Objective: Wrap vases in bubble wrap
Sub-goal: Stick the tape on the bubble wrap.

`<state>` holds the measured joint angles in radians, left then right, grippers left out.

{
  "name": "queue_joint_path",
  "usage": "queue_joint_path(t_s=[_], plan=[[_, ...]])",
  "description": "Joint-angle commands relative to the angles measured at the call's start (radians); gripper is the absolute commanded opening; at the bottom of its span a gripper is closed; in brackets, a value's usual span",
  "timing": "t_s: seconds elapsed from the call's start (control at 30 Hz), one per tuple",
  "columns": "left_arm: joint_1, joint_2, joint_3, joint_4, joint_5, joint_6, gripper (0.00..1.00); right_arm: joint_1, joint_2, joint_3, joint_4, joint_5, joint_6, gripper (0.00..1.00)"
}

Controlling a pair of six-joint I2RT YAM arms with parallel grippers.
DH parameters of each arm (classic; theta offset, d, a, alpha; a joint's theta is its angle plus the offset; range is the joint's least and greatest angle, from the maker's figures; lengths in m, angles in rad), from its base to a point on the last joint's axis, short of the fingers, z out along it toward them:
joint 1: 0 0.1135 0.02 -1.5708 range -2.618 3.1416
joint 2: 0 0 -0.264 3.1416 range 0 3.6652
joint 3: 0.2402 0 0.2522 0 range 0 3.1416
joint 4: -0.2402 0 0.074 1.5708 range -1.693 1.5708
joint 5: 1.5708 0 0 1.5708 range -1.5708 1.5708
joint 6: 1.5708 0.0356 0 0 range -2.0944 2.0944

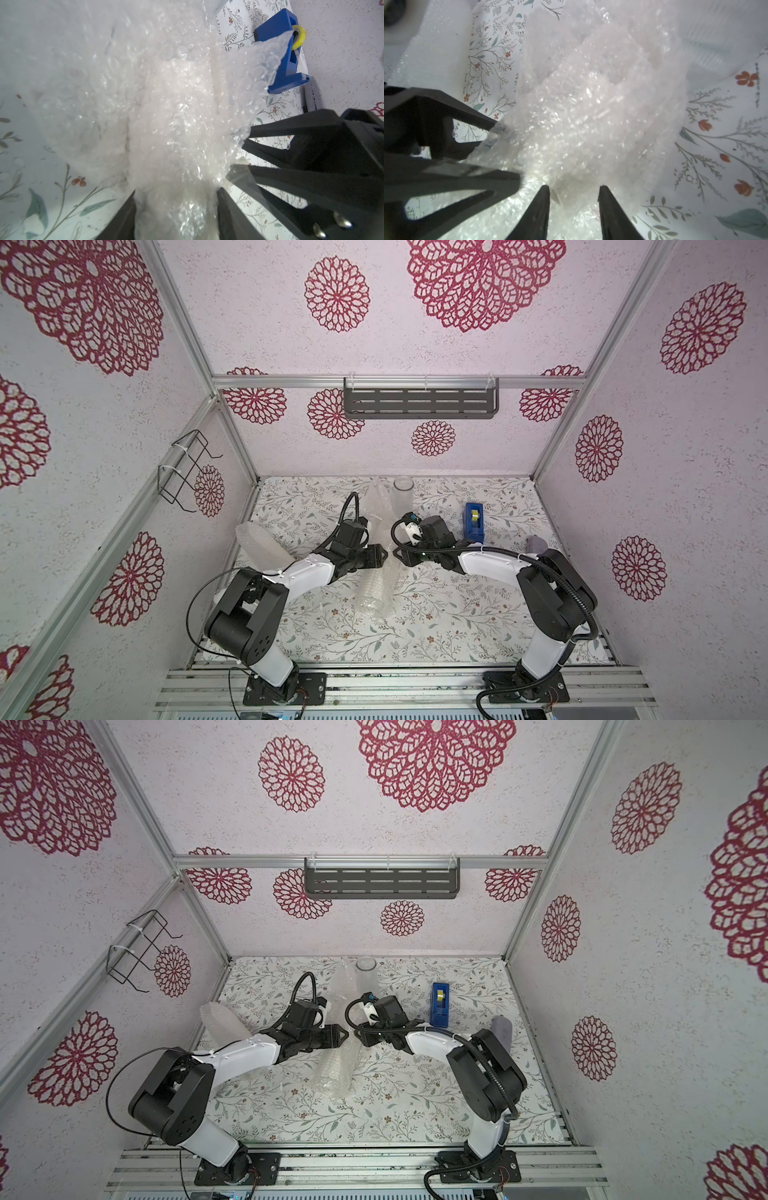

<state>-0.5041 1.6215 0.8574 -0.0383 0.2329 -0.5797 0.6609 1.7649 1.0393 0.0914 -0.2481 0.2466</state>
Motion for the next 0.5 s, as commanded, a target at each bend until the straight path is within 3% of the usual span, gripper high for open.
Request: queue_joint_path(t_s=[0.0,0.37,0.47], plan=[[-0.022,0.005,-0.023,-0.119,0.020,0.010,0.55,-0.001,-0.039,-0.011,0.003,0.042,-0.001,0.42],[-0.020,-0.004,-0.034,-0.114,0.032,0.008,0.55,0.002,-0.085,-0.040,0.020,0.153,0.014,0.48],[-0.019,-0.009,-0.038,-0.108,0.032,0.007,0.55,0.002,-0.117,-0.053,0.049,0.152,0.021,0.56]])
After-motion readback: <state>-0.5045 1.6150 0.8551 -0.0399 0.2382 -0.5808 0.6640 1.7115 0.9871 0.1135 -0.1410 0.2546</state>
